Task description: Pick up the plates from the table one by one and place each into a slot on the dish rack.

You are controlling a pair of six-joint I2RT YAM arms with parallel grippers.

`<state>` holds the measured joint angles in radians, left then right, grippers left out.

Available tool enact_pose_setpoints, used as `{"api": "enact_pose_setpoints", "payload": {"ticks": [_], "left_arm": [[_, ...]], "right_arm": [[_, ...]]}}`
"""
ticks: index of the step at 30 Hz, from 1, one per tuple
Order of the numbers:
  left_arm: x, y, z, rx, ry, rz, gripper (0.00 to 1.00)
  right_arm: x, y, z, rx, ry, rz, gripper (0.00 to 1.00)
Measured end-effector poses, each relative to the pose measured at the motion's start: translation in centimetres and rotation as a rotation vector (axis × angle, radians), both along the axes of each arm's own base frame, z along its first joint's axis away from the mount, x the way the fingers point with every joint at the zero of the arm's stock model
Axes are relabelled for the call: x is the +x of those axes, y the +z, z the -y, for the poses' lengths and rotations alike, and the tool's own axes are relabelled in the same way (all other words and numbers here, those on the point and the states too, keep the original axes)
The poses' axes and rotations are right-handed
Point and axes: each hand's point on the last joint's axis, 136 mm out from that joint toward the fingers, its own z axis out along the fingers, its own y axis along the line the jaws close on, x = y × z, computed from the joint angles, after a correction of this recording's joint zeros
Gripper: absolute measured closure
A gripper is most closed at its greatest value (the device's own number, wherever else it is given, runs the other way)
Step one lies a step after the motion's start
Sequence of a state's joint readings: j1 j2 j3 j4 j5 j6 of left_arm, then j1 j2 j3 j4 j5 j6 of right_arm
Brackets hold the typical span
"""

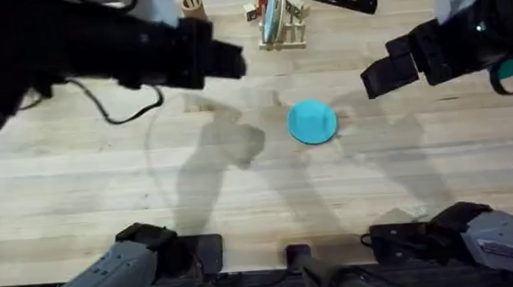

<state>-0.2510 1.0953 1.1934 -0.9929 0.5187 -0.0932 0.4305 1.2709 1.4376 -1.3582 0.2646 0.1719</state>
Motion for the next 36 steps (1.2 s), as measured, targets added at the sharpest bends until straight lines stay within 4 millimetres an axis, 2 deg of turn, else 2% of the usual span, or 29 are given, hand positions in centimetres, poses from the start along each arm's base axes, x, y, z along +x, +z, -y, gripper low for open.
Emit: {"api": "enact_pose_setpoints", "payload": {"ticks": [8, 11, 13, 14, 18, 28, 36], "left_arm": [[0.7, 0.1, 3.8, -0.138, -0.078, -0.055, 0.956], [0.9, -0.4, 4.9, -0.180, -0.091, -0.055, 0.957], [1.1, -1.9, 6.3, -0.263, -0.116, -0.064, 0.958], [0.7, -5.6, 7.0, -0.347, -0.109, -0.140, 0.958], [0.6, -8.2, 7.2, -0.361, -0.088, -0.205, 0.958], [1.3, -12.7, 10.0, -0.350, -0.127, -0.304, 0.959], [1.6, -15.2, 11.4, -0.353, -0.148, -0.356, 0.959]], "right_arm": [[0.0, 0.0, 0.0, 0.000, 0.000, 0.000, 0.005], [0.0, 0.0, 0.0, 0.000, 0.000, 0.000, 0.005], [0.0, 0.0, 0.0, 0.000, 0.000, 0.000, 0.006], [0.0, 0.0, 0.0, 0.000, 0.000, 0.000, 0.005], [0.0, 0.0, 0.0, 0.000, 0.000, 0.000, 0.005], [0.0, 0.0, 0.0, 0.000, 0.000, 0.000, 0.005], [0.0, 0.0, 0.0, 0.000, 0.000, 0.000, 0.005]]}}
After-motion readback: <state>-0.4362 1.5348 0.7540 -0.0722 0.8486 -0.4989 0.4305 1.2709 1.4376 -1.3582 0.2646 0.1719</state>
